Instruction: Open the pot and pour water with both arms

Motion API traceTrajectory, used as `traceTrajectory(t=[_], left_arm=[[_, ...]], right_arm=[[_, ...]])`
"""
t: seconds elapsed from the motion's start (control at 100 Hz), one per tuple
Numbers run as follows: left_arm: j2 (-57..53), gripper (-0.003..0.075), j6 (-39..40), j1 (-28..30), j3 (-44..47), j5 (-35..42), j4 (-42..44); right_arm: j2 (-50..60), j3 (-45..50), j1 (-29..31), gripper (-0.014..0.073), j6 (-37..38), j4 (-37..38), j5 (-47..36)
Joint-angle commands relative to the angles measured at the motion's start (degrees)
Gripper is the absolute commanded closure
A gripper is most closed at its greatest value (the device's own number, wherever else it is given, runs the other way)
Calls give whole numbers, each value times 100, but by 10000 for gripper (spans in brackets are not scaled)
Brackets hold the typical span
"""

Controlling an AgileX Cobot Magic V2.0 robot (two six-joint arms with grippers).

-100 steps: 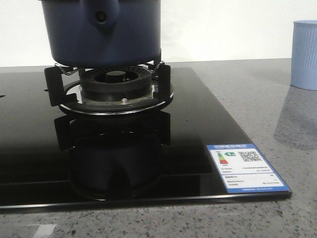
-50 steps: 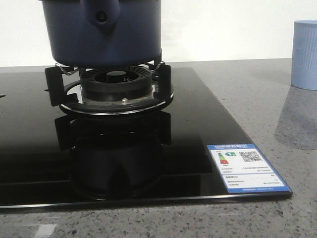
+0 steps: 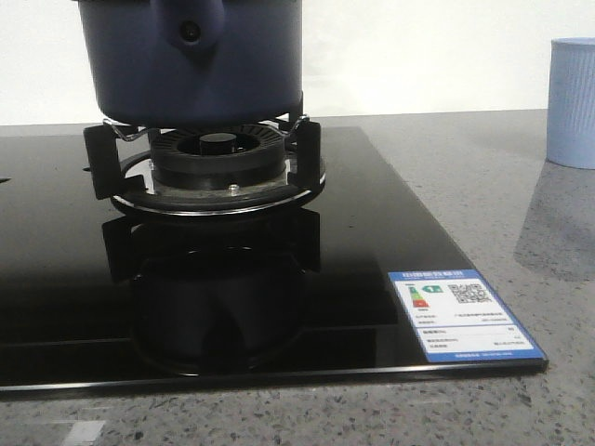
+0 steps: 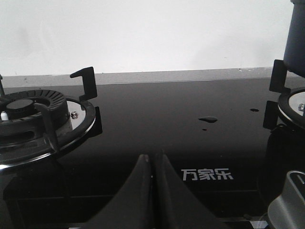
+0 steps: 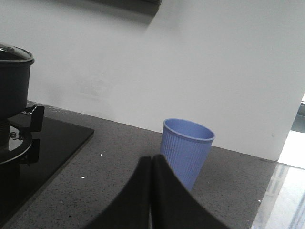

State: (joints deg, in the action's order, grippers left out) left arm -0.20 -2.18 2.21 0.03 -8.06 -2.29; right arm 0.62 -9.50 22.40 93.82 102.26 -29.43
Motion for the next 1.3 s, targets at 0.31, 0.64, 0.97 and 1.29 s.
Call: traceTrajectory(t=[0.31, 0.64, 0.97, 1.29], left_arm=[[-172, 741, 57, 19, 55, 400, -5], [-172, 741, 57, 19, 55, 400, -5], [-172, 741, 57, 19, 55, 400, -5], [-172, 741, 57, 19, 55, 400, -5]], right_arm=[[45, -123, 4, 665, 6, -157, 157], [45, -123, 4, 665, 6, -157, 536], [45, -110, 4, 665, -143, -776, 785], [-114, 232, 4, 665, -4802, -6495, 1321]])
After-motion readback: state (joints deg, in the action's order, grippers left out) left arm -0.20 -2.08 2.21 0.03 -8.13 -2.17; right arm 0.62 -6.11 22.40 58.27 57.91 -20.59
